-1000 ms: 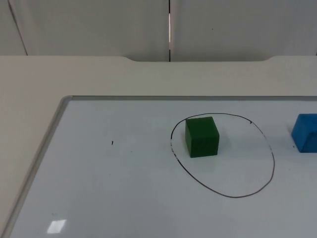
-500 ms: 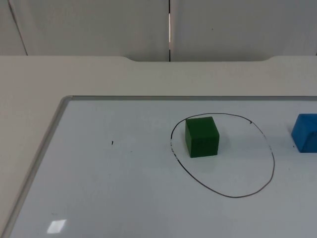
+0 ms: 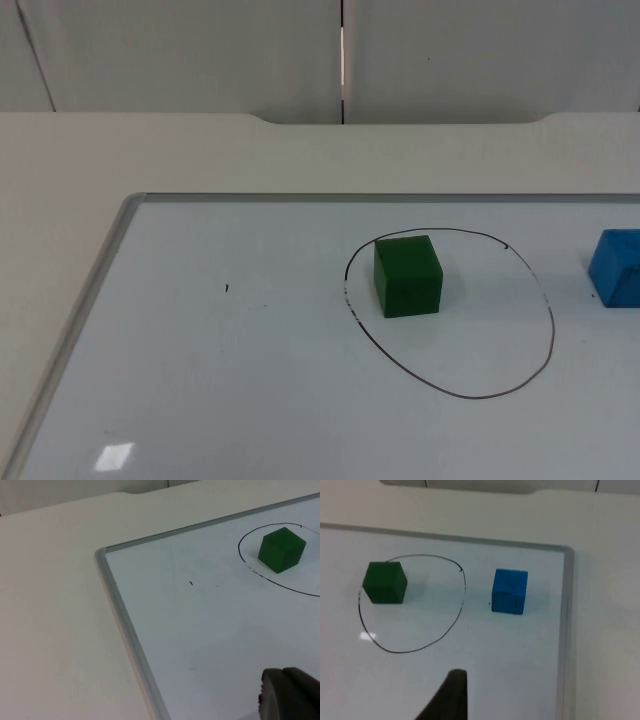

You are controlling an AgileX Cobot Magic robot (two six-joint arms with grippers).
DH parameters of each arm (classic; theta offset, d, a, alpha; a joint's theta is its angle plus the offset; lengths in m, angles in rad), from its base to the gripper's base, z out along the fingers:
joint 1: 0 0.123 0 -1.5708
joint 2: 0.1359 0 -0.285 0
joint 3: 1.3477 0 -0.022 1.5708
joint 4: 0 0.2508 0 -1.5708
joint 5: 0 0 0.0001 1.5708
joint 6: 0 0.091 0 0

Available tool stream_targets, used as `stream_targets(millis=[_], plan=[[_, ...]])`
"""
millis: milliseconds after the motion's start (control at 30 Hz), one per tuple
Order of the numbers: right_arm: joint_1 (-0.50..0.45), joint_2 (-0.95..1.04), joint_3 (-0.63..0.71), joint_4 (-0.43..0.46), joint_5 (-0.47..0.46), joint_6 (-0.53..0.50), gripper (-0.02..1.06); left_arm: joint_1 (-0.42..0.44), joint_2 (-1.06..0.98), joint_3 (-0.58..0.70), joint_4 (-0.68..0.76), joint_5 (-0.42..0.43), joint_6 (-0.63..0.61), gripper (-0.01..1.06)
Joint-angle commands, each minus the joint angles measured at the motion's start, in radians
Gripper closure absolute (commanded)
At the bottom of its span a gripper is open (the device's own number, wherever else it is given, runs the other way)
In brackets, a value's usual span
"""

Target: Push the two cubes into the marked area.

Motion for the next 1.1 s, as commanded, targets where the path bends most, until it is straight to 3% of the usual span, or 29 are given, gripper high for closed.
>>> stream_targets(millis=[0,33,167,200,300,333,367,567,1067], plan=[[-0.006,0.127,-0.022,-0.005,-0.043,0.027,0.19,0.001,-0.003,0.004,0.016,-0.011,-0.008,1.05],[-0.006,0.127,-0.022,-0.005,-0.043,0.027,0.19,0.001,-0.003,0.004,0.016,-0.011,-0.008,1.05],[-0.006,0.306,-0.032,-0.02,-0.118,0.068,0.58,0.001,-0.003,0.004,0.016,-0.011,-0.008,1.05],[-0.006,0.306,-0.032,-0.02,-0.118,0.068,0.58,0.001,-0.003,0.004,0.016,-0.011,-0.008,1.05],[-0.006,0.442,-0.041,-0.02,-0.178,0.07,0.94,0.001,-0.003,0.004,0.016,-0.011,-0.008,1.05],[-0.006,0.442,-0.041,-0.02,-0.178,0.07,0.94,0.001,-0.003,0.004,0.016,-0.011,-0.008,1.05],[-0.006,0.479,-0.045,-0.023,-0.201,0.07,1.04,0.001,-0.003,0.004,0.016,-0.011,-0.008,1.05],[-0.006,0.65,-0.074,-0.024,-0.311,0.1,1.05,0.001,-0.003,0.004,0.016,-0.011,-0.008,1.05],[-0.025,1.161,-0.37,-0.024,-0.311,0.112,1.05,0.001,-0.003,0.004,0.016,-0.011,-0.008,1.05]])
